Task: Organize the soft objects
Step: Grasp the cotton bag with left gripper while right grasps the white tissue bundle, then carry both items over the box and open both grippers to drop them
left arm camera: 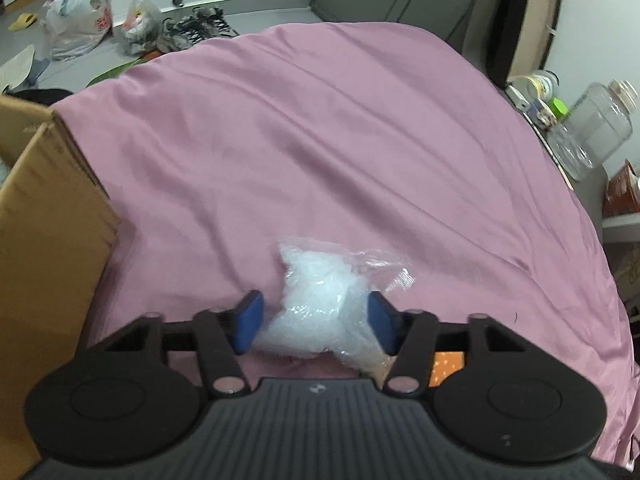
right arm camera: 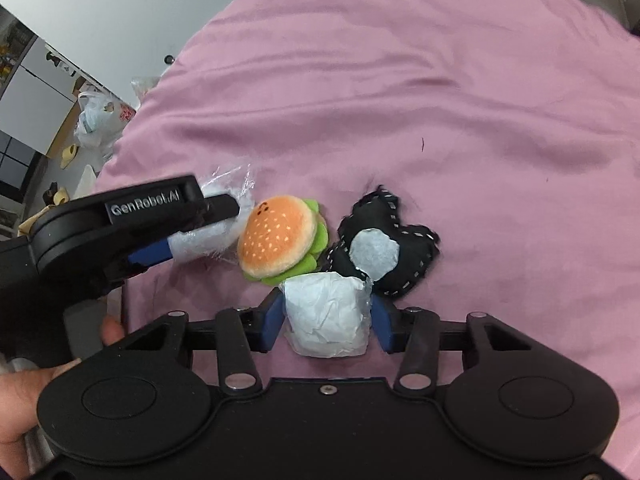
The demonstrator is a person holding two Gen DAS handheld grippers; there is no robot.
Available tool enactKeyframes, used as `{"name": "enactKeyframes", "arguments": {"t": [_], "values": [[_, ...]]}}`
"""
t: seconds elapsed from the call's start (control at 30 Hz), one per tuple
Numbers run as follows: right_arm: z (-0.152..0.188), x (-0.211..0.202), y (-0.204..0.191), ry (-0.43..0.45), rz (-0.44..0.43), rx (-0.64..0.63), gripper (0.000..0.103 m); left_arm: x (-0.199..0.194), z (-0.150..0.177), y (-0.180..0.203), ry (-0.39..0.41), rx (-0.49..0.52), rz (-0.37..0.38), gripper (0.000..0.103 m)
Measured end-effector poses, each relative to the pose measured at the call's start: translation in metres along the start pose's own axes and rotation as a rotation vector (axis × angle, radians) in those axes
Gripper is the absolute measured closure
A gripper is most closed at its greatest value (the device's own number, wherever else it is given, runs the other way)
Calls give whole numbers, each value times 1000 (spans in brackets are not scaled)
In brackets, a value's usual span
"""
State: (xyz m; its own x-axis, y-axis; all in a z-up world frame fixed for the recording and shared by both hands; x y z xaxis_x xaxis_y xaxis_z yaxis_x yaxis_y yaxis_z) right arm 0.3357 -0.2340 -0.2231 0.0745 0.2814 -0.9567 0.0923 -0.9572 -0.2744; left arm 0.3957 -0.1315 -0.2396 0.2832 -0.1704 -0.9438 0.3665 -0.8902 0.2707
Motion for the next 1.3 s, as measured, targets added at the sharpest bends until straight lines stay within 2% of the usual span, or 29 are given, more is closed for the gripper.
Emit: {"name": "enactKeyframes", "arguments": {"t": [0.2, 0.57, 0.8, 1.3], "values": [[1, -14, 0, 37, -16, -6, 58, -14, 4, 1, 2, -15, 3, 65], [16, -49, -15, 138, -26, -16, 58, -82, 22, -8, 87, 30, 23, 65], [31, -76, -29, 232, -61, -3, 58, -134, 33, -31, 145, 21, 60, 65], [69, -119, -79, 351, -109, -63, 58, -202, 55, -87, 209, 12, 52, 65]]}}
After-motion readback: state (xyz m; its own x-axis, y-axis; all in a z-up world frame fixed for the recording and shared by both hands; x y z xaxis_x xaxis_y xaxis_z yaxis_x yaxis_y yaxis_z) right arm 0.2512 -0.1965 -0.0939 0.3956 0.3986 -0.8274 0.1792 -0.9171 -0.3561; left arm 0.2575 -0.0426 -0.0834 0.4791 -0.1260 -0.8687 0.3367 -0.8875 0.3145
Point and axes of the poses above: each gripper's, at about its wrist camera, not at the fingertips, and x roughly the way its jaws point, y to its right, z to its underside, the point moved 4 cm from there along x, roughly the way its jaws point, and after that the axes turned 13 degrees about -y, right-handed, at the moved point
